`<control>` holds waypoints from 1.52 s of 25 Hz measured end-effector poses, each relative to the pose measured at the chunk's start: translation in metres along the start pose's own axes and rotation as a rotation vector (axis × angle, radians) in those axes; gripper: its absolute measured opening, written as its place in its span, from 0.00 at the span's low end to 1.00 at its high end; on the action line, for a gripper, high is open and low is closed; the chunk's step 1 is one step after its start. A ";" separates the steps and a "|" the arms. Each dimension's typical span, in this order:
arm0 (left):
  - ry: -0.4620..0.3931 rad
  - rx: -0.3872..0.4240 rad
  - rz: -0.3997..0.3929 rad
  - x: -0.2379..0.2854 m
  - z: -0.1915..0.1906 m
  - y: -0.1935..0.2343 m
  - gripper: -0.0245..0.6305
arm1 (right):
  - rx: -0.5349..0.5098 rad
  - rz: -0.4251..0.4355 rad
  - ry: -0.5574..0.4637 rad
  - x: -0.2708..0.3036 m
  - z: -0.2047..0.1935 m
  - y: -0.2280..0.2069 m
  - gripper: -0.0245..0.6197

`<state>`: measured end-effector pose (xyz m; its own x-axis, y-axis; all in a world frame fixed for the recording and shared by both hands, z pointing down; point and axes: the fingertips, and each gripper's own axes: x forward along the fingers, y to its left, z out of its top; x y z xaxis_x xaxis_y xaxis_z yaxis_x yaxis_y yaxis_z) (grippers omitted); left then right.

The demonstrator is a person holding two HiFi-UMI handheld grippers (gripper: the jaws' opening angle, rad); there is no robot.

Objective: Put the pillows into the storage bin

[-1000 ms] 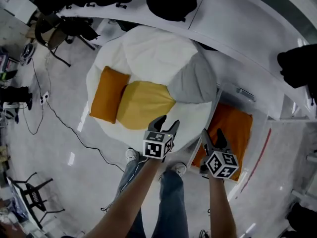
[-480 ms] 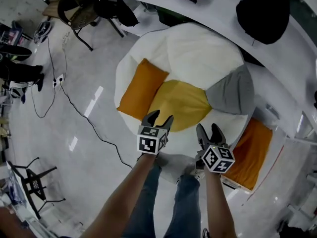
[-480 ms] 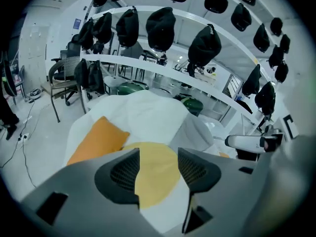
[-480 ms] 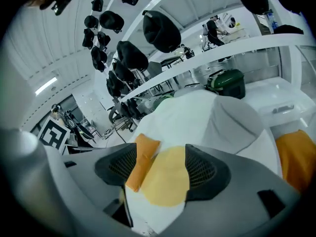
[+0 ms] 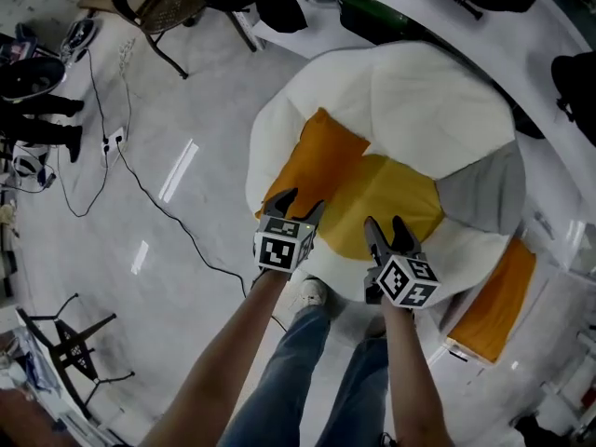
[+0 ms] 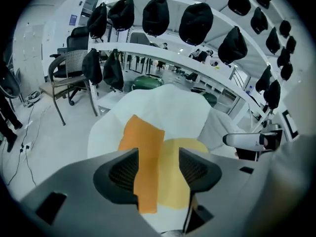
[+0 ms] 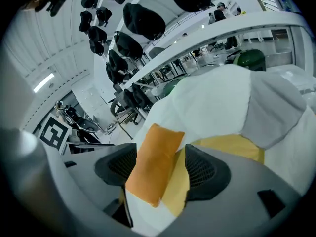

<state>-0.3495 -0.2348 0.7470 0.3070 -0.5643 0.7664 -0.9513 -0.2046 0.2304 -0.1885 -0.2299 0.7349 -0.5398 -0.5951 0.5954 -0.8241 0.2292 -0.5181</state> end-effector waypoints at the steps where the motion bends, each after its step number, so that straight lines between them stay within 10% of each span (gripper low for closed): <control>1: 0.007 0.002 0.000 0.006 -0.001 0.013 0.42 | 0.000 0.003 0.011 0.015 -0.005 0.005 0.49; 16: 0.166 0.076 -0.100 0.105 -0.054 0.118 0.51 | 0.015 0.064 0.182 0.182 -0.085 0.013 0.52; 27: 0.187 0.006 -0.222 0.141 -0.071 0.126 0.52 | 0.187 0.119 0.252 0.231 -0.118 -0.001 0.56; 38: 0.166 -0.002 -0.245 0.123 -0.051 0.093 0.40 | 0.150 0.119 0.211 0.199 -0.092 0.001 0.37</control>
<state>-0.4014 -0.2823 0.8934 0.5192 -0.3598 0.7752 -0.8495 -0.3173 0.4216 -0.3124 -0.2774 0.9091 -0.6679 -0.3939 0.6315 -0.7267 0.1620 -0.6675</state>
